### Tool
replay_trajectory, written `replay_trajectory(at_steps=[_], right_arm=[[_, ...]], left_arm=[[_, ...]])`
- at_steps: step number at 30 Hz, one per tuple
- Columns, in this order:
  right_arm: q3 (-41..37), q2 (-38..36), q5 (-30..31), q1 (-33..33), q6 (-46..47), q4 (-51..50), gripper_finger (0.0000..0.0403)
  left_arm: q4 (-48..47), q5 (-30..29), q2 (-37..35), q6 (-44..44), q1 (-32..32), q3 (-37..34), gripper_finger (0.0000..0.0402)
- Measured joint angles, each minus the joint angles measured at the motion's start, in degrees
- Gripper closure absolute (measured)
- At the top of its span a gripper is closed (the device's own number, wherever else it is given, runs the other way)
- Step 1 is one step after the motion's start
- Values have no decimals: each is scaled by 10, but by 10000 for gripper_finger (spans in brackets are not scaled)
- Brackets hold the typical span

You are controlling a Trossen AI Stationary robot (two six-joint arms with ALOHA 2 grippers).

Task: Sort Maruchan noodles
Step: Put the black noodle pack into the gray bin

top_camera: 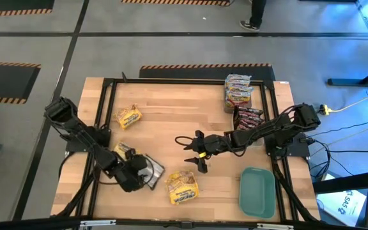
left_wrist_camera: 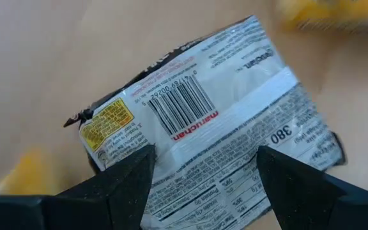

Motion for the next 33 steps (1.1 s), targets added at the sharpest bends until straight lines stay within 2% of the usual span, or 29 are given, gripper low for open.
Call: replay_trajectory(at_steps=[4,7,11,16,18,21,25,29,33], right_arm=[[0,0,3,-2,0,0,166],[0,0,4,-5,7,0,166],[0,0,3,-11,17,0,166],[0,0,-2,-10,20,0,166],[0,0,-2,-10,21,1,166],[0,4,-2,-10,19,14,166],[0,32,-13,-10,15,71,166],[12,78,-40,-10,15,107,166],[57,124,-60,-10,7,107,166]], left_arm=[[100,-22,1,103,39,-14,130],[153,-42,14,149,84,-22,130],[159,-48,45,157,144,-26,130],[135,-8,32,212,177,-2,130],[113,-11,16,227,176,22,130],[23,-28,-14,230,164,50,130],[-67,-32,-53,188,129,60,130],[-78,-3,-72,129,71,29,130],[-60,-12,-72,44,9,-4,130]])
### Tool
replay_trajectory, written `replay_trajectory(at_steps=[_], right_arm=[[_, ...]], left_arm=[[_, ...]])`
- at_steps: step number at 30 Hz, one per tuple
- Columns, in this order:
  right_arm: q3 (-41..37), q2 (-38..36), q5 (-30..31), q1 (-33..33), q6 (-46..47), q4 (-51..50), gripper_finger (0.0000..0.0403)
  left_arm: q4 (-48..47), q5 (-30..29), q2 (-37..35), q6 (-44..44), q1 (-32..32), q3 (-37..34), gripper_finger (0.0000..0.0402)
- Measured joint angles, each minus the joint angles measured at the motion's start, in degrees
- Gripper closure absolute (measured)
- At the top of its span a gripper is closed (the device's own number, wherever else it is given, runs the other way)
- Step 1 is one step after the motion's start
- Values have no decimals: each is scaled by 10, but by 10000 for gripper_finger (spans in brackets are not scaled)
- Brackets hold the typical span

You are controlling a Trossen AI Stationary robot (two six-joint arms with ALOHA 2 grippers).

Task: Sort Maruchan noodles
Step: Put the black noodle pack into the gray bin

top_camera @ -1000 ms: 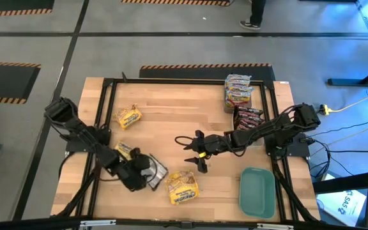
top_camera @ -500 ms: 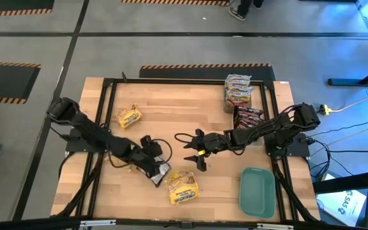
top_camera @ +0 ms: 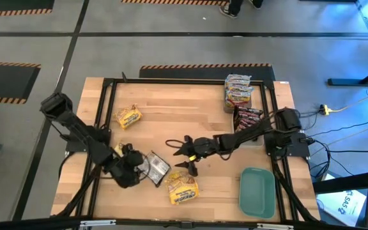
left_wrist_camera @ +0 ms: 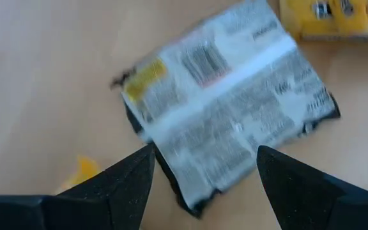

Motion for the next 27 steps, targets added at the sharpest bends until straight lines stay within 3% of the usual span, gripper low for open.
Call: replay_trajectory(at_steps=[6,14,20,27], right_arm=[[100,77,-9,-1,-25,-35,166],[244,165,40,-14,-62,-161,166],[266,186,63,-23,-66,-196,166],[264,185,89,-24,-68,-230,166]], left_arm=[[77,-29,1,-29,-55,-20,130],[89,-28,1,-33,-67,-20,130],[98,-27,1,-30,-72,-20,130],[111,-33,1,42,-69,-20,130]])
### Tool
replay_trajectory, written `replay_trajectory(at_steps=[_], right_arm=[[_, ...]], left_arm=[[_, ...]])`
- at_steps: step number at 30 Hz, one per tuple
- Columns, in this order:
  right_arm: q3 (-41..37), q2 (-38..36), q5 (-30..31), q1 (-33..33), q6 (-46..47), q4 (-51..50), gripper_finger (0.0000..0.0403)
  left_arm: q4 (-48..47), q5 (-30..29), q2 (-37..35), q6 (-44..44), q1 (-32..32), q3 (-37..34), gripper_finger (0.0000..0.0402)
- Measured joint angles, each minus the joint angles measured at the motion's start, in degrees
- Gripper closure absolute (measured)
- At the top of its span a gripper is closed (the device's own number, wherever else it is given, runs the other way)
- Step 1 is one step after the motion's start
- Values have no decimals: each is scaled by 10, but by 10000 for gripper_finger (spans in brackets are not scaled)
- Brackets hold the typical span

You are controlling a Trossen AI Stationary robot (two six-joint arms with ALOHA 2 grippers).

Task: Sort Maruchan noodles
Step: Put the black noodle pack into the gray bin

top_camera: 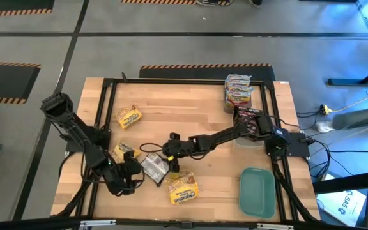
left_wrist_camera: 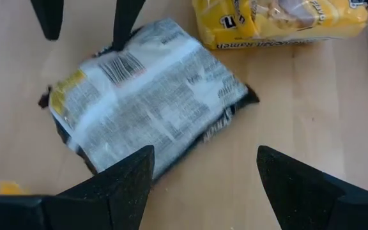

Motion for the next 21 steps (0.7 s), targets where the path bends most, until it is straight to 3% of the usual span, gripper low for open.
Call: replay_trajectory(at_steps=[14,21], right_arm=[[0,17,-2,-7,1,-15,166],[6,9,-17,-7,17,-30,166]], left_arm=[[39,21,42,175,29,0,130],[-1,23,55,177,19,23,130]])
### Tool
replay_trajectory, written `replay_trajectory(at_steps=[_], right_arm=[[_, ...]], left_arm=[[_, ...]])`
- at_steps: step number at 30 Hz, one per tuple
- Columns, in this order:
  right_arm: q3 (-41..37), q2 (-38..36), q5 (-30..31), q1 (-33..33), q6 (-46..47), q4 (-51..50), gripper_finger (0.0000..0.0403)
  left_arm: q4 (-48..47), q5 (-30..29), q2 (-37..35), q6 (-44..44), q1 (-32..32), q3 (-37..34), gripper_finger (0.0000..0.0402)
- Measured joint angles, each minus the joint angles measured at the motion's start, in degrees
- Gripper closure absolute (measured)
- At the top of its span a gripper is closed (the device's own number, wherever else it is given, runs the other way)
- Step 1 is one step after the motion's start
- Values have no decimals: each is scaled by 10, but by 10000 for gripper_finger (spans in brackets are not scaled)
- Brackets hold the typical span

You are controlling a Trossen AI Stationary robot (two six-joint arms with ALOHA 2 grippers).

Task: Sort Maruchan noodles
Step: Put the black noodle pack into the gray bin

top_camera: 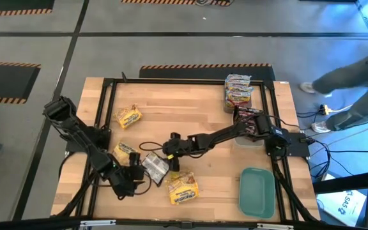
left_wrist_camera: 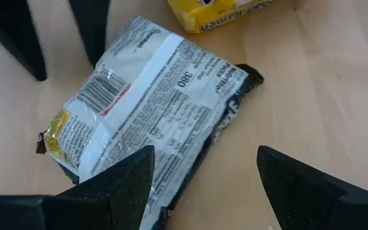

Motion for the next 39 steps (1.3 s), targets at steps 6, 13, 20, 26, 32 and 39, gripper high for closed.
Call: replay_trajectory(at_steps=[6,13,20,26,32,39], right_arm=[[35,-10,-100,-7,84,-14,166],[28,-10,-186,-19,222,-18,166],[22,14,-229,-35,307,-10,163],[25,32,-280,-42,342,4,110],[23,35,-294,-41,359,38,60],[21,37,-300,-41,363,60,81]], left_arm=[[1,-12,18,-1,-10,1,130],[33,-48,91,0,-15,2,131],[46,-112,126,5,-14,2,131],[48,-117,126,-1,-11,2,131],[69,-130,127,12,1,1,131],[70,-132,126,16,11,4,131]])
